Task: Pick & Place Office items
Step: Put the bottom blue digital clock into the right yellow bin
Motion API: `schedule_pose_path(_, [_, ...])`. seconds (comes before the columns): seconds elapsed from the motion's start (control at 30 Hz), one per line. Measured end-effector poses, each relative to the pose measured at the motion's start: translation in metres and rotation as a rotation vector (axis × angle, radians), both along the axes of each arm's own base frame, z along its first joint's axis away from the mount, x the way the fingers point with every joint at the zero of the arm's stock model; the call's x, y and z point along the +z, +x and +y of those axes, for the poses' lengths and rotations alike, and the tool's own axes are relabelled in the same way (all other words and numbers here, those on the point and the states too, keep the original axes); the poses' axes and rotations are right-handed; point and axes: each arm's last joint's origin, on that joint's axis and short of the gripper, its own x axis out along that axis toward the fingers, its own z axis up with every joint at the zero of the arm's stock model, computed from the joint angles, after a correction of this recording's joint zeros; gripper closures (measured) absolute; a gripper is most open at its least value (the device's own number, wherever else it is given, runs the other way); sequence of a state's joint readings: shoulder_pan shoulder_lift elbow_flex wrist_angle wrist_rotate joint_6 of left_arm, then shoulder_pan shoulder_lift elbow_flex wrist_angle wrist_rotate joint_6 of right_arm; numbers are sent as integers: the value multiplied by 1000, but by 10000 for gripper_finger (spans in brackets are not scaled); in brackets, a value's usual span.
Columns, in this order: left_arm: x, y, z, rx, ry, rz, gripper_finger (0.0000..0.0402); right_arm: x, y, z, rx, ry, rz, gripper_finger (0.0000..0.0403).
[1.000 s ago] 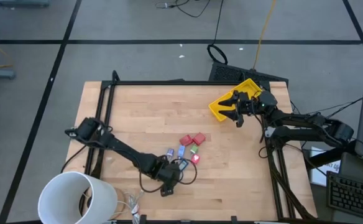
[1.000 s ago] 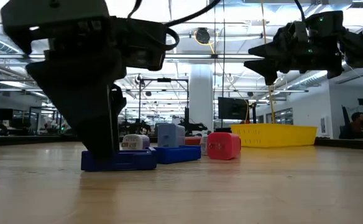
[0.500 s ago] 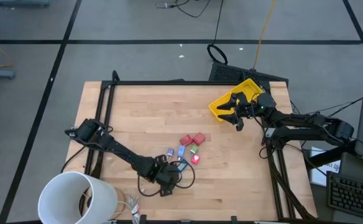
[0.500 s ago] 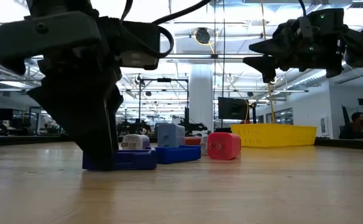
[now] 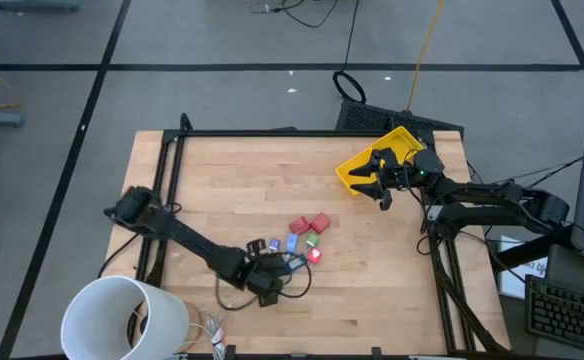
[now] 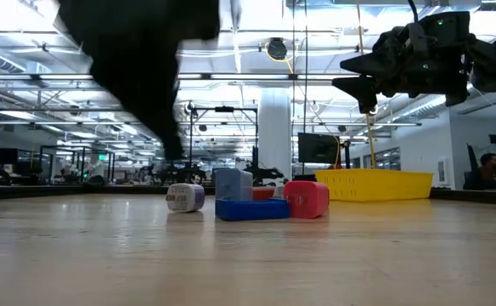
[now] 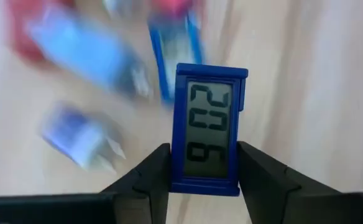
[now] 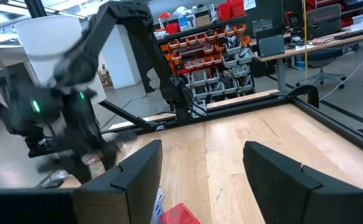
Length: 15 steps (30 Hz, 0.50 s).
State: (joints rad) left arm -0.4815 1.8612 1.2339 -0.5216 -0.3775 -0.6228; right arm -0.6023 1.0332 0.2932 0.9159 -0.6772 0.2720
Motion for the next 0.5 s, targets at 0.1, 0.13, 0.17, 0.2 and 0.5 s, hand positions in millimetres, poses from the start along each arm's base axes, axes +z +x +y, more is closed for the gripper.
schedule_pose_path(0.1, [26, -8, -2, -3, 89, -112, 247, 0, 1, 1, 6, -3, 0, 192])
schedule_pose_path(0.13, [33, -10, -1, -4, 124, -140, 245, 0, 1, 1, 8, -3, 0, 192])
schedule_pose_path(0.17, [40, -11, -1, -10, 152, -180, 243, 0, 1, 2, 10, -4, 0, 192])
schedule_pose_path(0.2, [49, -12, 0, -13, 174, -220, 241, 0, 1, 2, 12, -3, 0, 192])
schedule_pose_path(0.5, [68, 7, 30, -94, 298, -367, 247, 0, 6, 11, 60, -43, -5, 193])
